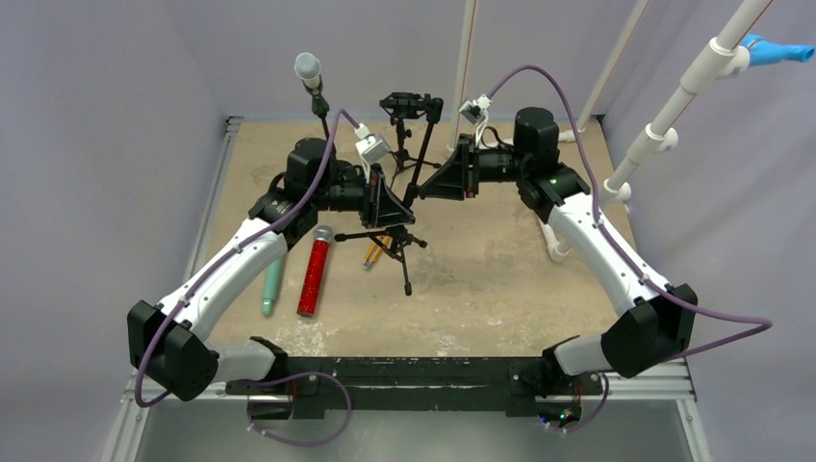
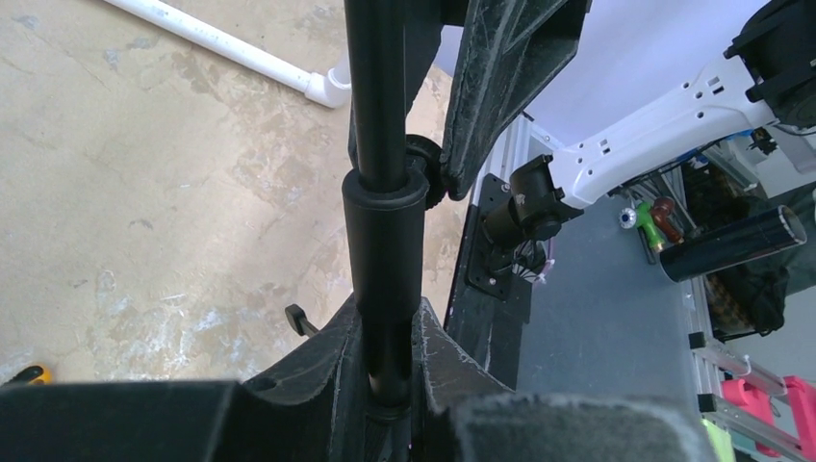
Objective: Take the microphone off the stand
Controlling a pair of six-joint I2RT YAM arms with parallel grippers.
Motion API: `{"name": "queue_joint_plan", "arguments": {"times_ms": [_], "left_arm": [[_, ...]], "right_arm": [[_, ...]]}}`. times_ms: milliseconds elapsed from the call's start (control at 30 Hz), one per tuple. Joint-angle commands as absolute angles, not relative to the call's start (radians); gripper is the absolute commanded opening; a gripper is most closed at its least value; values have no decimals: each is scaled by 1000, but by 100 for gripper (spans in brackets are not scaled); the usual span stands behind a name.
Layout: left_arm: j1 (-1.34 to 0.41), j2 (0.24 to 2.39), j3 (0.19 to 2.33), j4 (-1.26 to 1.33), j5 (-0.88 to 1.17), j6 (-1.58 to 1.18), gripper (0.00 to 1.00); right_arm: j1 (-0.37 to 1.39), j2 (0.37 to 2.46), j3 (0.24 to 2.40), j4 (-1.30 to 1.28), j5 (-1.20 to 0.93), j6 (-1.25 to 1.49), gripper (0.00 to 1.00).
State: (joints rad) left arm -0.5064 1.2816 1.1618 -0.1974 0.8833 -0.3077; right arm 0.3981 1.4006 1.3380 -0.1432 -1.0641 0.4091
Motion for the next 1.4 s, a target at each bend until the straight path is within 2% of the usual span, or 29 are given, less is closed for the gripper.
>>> {"name": "queue_joint_plan", "arguments": {"times_ms": [0,100,233,467,567,633,700,733,833,933,1033,1367], "left_arm": [[-512,1263,1201,-40,927,-378,0],[-512,1275,1185,39,949,-463,0],[-509,1304,1183,133,982,-595,0],[-501,1377,1242,204,1019,-722,0],[-496,1400,1271,209,1027,-728,0],[-495,1407,1278,211,1030,-724,0],[-495,1408,1275,211,1032,-712,0],[-494,1408,1272,208,1032,-705,0],[-494,1405,1262,185,1027,-664,0],[-494,1399,1250,178,1024,-638,0],[-494,1393,1248,164,1021,-612,0],[-492,1344,1256,18,1002,-443,0]], "right_arm": [[404,1367,1344,-147,-1061,345,0],[444,1352,1440,-399,-917,44,0],[590,1318,1529,-625,-528,-420,0],[741,1318,1528,-673,-140,-740,0],[781,1312,1483,-658,-63,-801,2],[792,1306,1452,-643,-35,-811,9],[796,1296,1427,-628,-19,-808,23],[797,1292,1418,-625,-19,-802,34],[798,1274,1401,-621,-25,-766,46],[795,1253,1401,-635,-50,-736,52],[783,1244,1424,-653,-79,-702,53],[643,1203,1561,-718,-351,-493,60]]}}
